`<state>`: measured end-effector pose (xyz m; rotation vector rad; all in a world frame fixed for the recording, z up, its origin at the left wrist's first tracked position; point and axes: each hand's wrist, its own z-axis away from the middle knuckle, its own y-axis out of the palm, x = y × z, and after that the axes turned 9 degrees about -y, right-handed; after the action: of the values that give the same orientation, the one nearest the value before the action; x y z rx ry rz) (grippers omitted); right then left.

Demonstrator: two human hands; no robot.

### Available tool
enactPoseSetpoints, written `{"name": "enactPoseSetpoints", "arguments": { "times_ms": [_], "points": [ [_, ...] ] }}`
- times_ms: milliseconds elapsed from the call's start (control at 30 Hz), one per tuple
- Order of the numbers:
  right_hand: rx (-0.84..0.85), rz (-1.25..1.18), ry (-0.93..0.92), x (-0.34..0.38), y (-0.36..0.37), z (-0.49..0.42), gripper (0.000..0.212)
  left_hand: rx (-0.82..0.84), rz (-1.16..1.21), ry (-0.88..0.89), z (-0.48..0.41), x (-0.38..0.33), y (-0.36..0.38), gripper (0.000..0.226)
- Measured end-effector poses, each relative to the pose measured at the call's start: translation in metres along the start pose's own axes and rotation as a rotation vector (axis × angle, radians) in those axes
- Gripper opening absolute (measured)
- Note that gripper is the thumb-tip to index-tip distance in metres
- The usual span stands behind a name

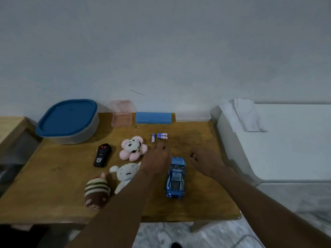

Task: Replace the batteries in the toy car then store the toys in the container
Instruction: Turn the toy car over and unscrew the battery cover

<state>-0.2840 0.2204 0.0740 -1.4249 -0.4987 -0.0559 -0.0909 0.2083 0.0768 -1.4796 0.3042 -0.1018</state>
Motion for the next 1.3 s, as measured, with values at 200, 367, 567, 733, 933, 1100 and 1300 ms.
{"name": "enactPoseSetpoints", "arguments": {
  "times_ms": [200, 367, 567, 733, 933, 1100, 1300],
  "points": [
    [-0.015, -0.014, 0.139, -0.001, 0.013, 0.05, 0.021, 0.149, 0.067, -0.064, 0.026, -0.031, 0.022, 0.048],
    [0.007, 0.009, 0.168, 0.001, 0.023, 0.081, 0.019, 0.256, 0.101, -0.179, 0.043, -0.048, 0.042, 0.068],
    [0.025, -0.022, 0.178, -0.02, 0.022, 0.083, 0.018, 0.323, 0.088, -0.295, 0.027, -0.065, 0.052, 0.08],
    [0.049, -0.049, 0.143, -0.044, 0.021, 0.064, 0.02, 0.327, 0.004, -0.425, 0.005, -0.08, 0.062, 0.077],
    [0.11, -0.08, 0.07, -0.061, 0.016, 0.041, 0.022, 0.343, -0.02, -0.548, -0.007, -0.089, 0.07, 0.082],
    [0.127, -0.109, 0.009, -0.068, 0.017, 0.031, 0.017, 0.41, 0.078, -0.655, -0.014, -0.092, 0.066, 0.094],
    [0.138, -0.129, -0.011, -0.067, 0.014, 0.025, 0.018, 0.373, 0.231, -0.773, -0.012, -0.082, 0.052, 0.088]
  ]
}}
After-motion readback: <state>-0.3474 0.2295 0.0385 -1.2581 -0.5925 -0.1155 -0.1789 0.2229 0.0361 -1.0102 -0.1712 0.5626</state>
